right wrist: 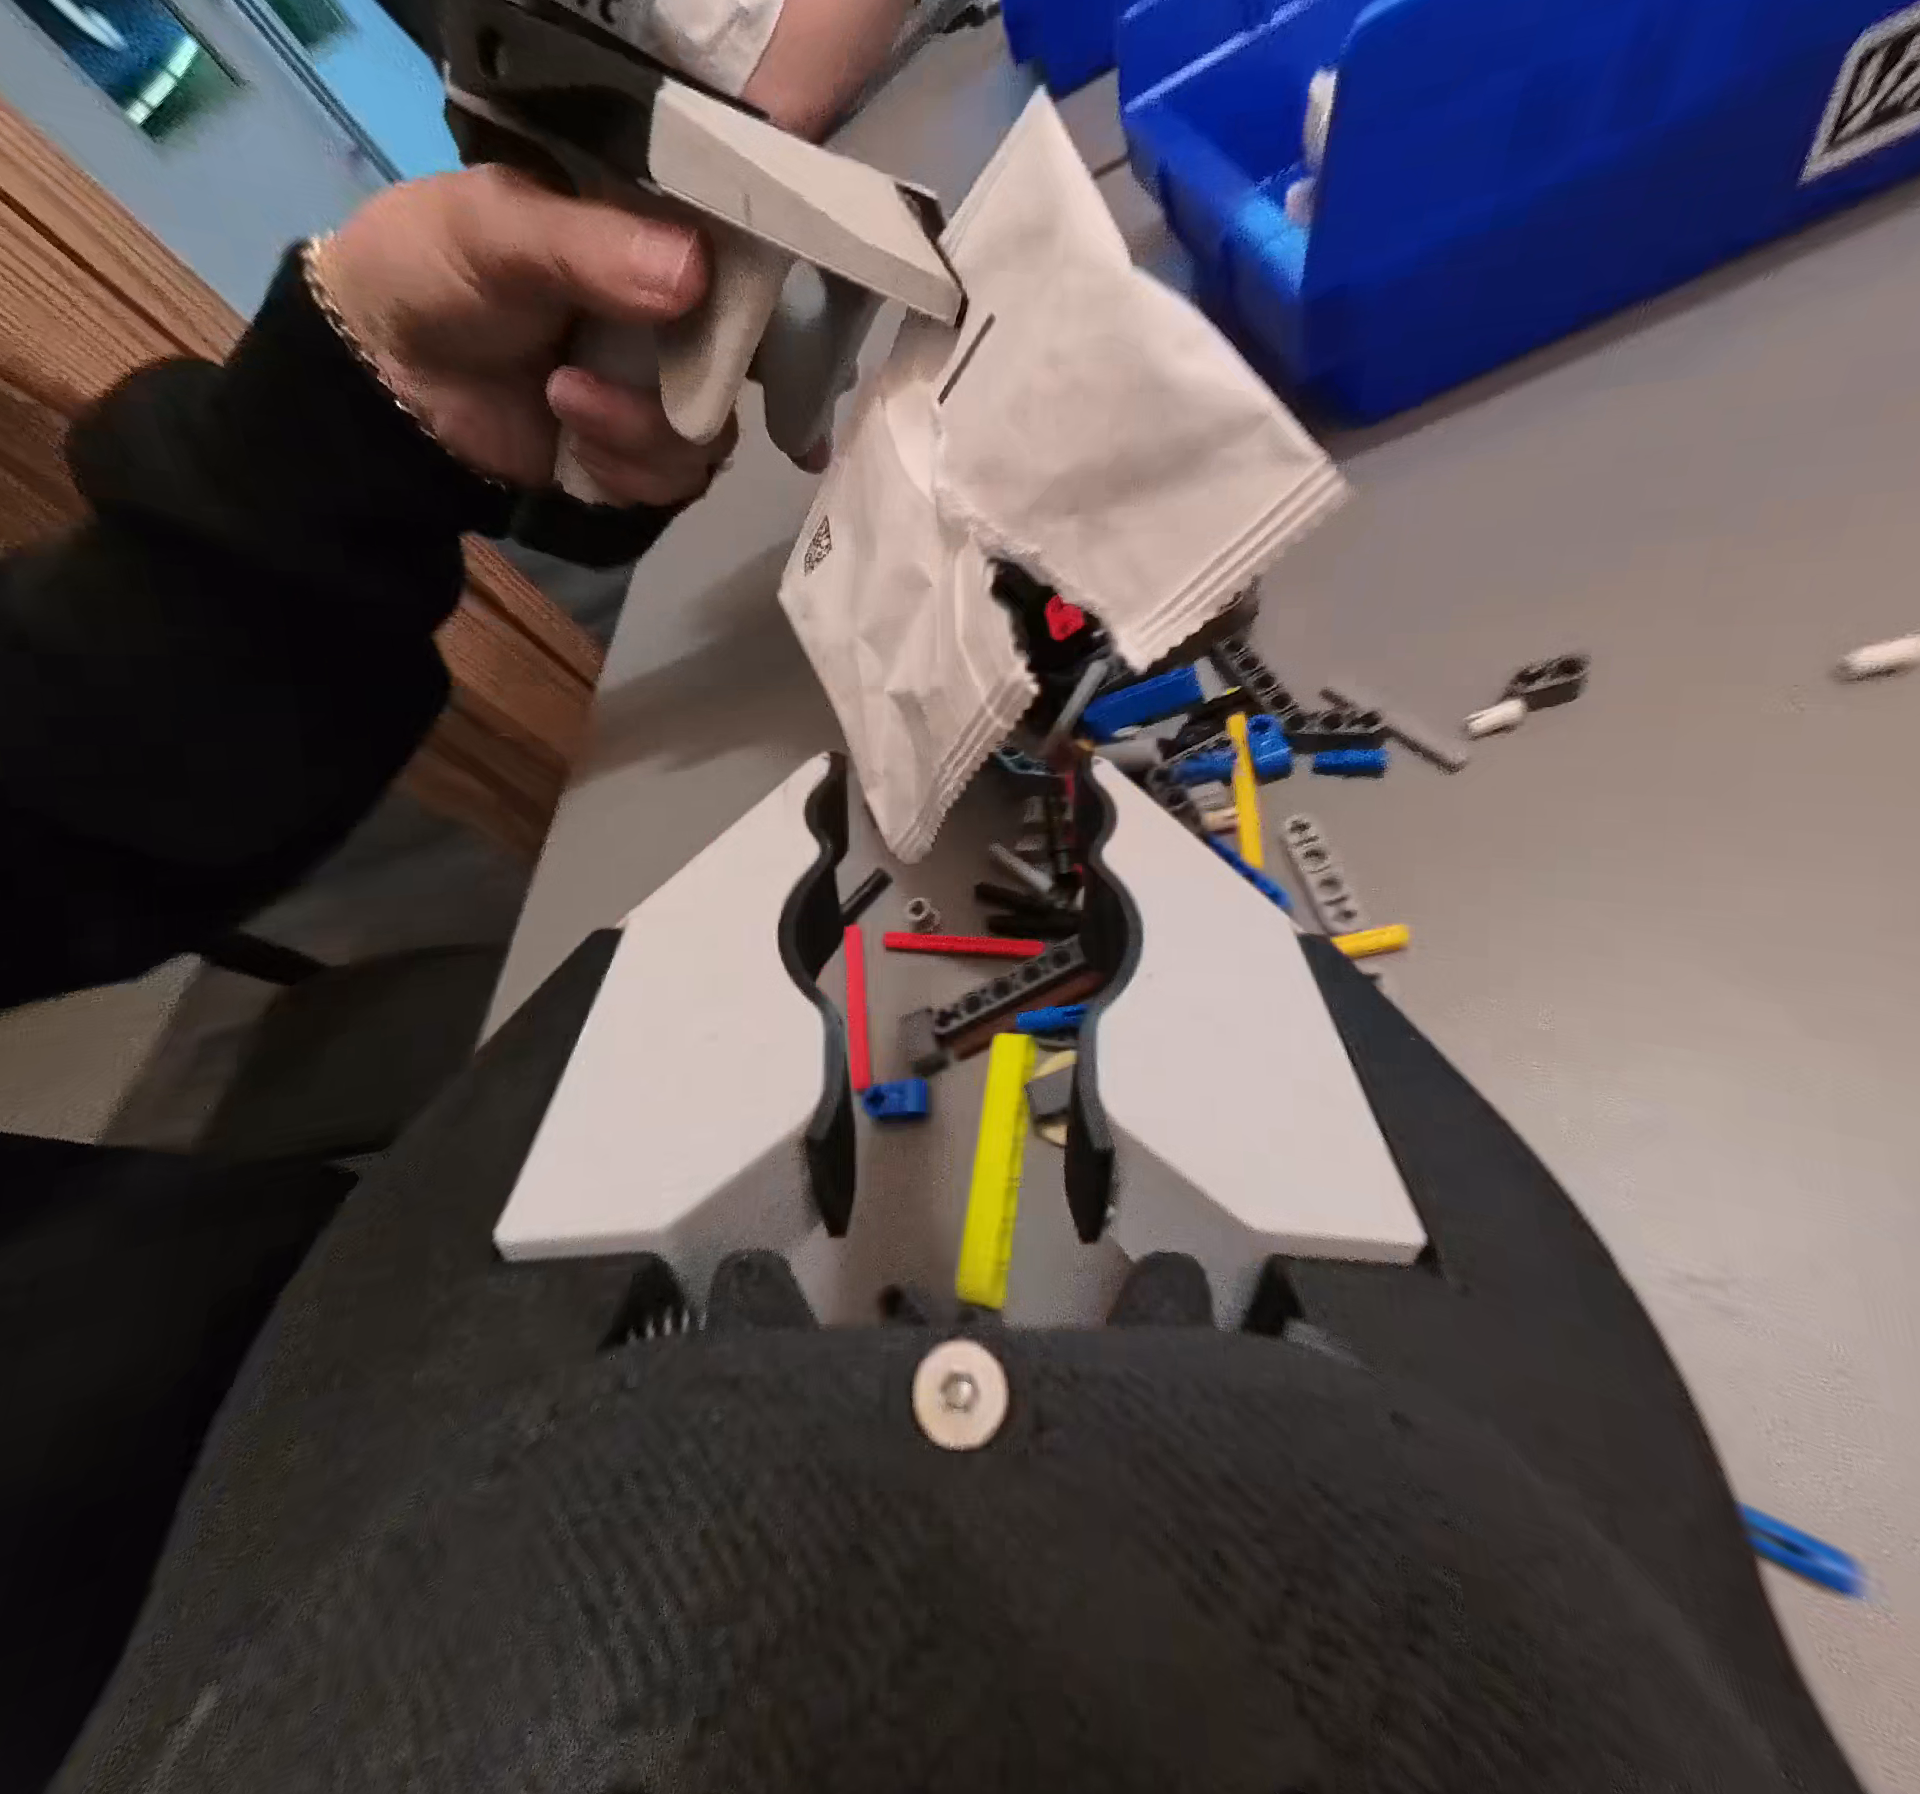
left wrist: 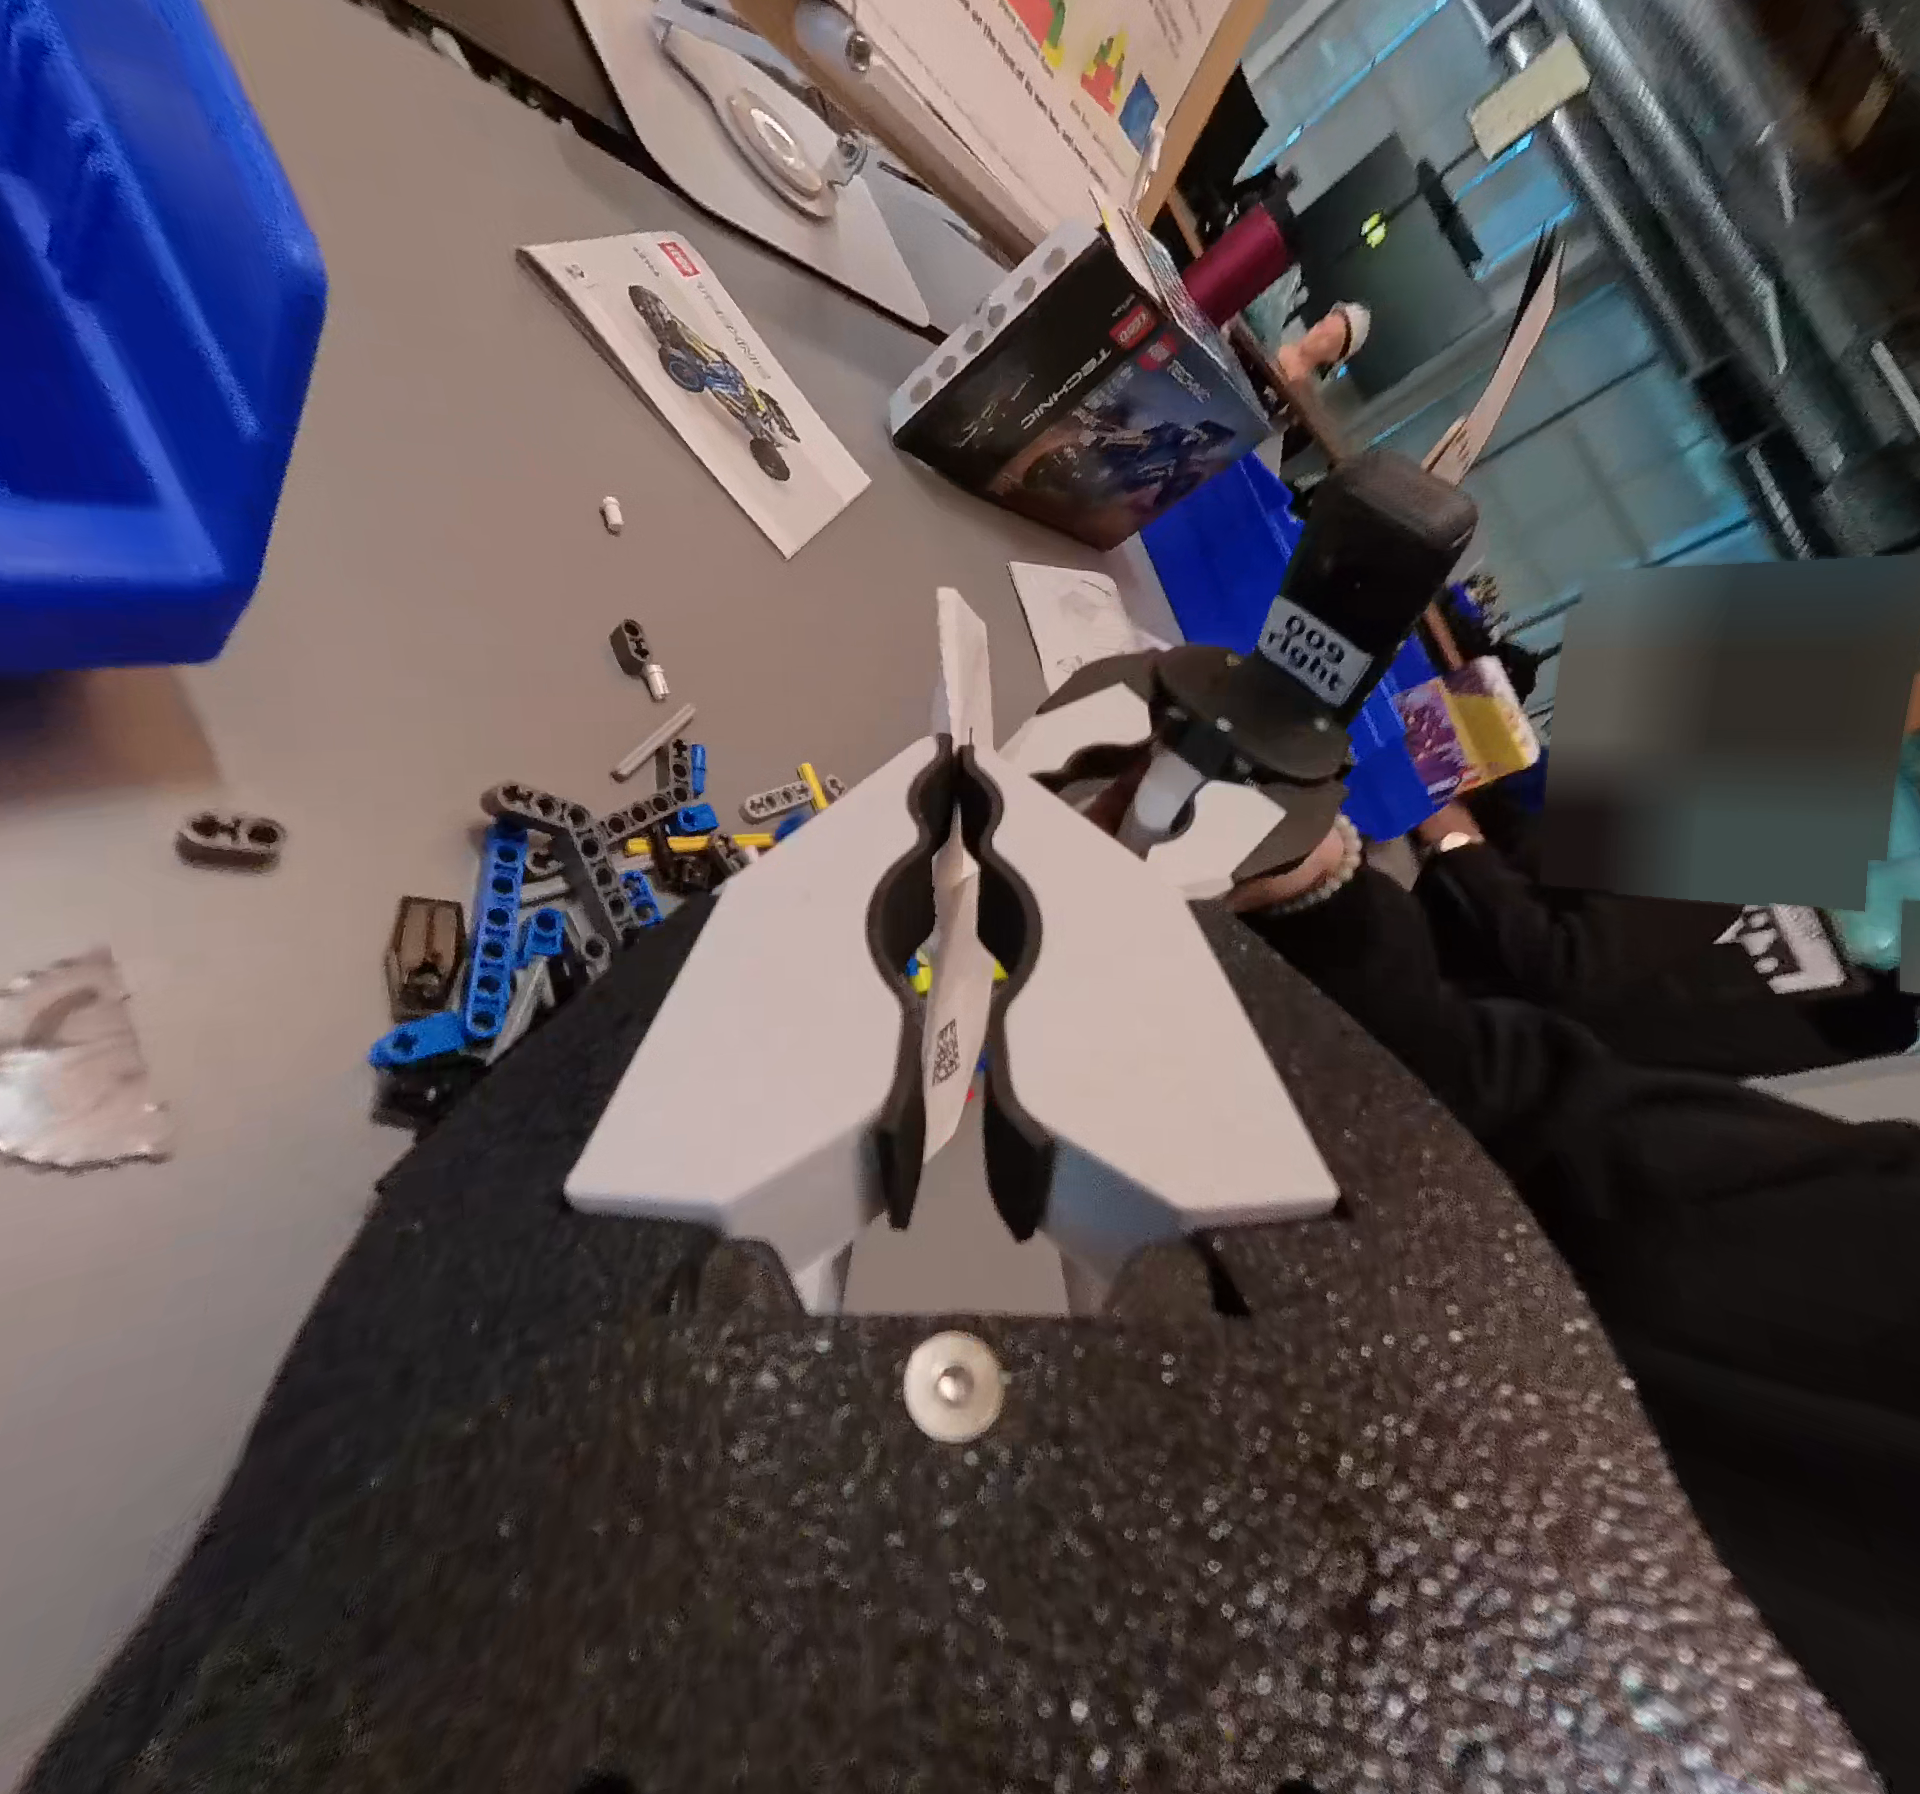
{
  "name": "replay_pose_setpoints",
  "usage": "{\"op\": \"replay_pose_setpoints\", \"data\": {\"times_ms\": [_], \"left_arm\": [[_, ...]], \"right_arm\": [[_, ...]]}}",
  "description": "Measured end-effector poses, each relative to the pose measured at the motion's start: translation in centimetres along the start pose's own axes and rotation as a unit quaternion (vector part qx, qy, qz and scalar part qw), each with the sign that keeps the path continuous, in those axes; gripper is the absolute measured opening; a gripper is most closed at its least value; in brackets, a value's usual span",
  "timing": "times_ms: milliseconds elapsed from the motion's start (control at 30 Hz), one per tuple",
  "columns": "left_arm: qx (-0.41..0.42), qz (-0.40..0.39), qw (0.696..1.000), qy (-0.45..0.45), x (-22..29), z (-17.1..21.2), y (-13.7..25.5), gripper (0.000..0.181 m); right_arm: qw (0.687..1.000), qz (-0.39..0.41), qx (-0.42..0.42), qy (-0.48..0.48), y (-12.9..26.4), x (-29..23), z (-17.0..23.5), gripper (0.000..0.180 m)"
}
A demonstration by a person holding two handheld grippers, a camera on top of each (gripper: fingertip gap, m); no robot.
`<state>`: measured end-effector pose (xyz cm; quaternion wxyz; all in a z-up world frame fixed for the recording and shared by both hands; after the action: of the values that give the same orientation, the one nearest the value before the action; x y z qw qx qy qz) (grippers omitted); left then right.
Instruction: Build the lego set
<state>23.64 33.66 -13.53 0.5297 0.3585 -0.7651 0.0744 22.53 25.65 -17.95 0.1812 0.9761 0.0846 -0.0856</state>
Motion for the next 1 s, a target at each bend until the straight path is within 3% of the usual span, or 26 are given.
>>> {"op": "replay_pose_setpoints", "data": {"times_ms": [67, 133, 267, 400, 533, 767, 1000], "left_arm": [[0.010, -0.002, 0.999, 0.031, -0.6, 0.4, -0.2, 0.000], [0.028, -0.019, 0.998, 0.051, -1.7, 0.6, -0.3, 0.000], [0.064, -0.076, 0.995, 0.030, -3.5, 1.2, -0.8, 0.000], [0.099, -0.143, 0.980, -0.091, -3.5, 1.2, -1.2, 0.000], [0.103, -0.212, 0.943, -0.236, -3.0, 1.7, -1.5, 0.000], [0.071, -0.255, 0.868, -0.421, -1.0, 2.3, -2.3, 0.000], [-0.005, -0.324, 0.762, -0.561, -1.3, 2.8, -3.2, 0.000]], "right_arm": [[1.000, 0.000, -0.011, -0.022, -0.5, -0.3, 0.7, 0.030], [0.999, -0.007, -0.015, -0.029, -0.8, -0.8, 1.2, 0.000], [0.998, -0.010, -0.017, -0.066, -1.5, -1.8, 1.8, 0.000], [0.996, -0.008, -0.014, -0.084, -2.1, -2.0, 2.1, 0.000], [0.998, 0.008, -0.025, -0.055, -2.7, -3.2, 1.9, 0.000], [0.994, 0.040, 0.002, -0.107, -3.7, -3.7, 2.3, 0.000], [0.993, 0.040, -0.006, -0.108, -4.0, -3.9, 2.9, 0.000]]}}
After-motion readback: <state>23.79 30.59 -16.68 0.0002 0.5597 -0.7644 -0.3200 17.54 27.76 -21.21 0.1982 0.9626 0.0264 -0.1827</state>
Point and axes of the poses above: each gripper's, where its closed fingertips meet, y back along the fingers, z out of its underside, x = y × z across the jaws, the point moved 2 cm from there along y, back along the fingers, and after that the axes turned 15 degrees about y, right-handed, at the moved point
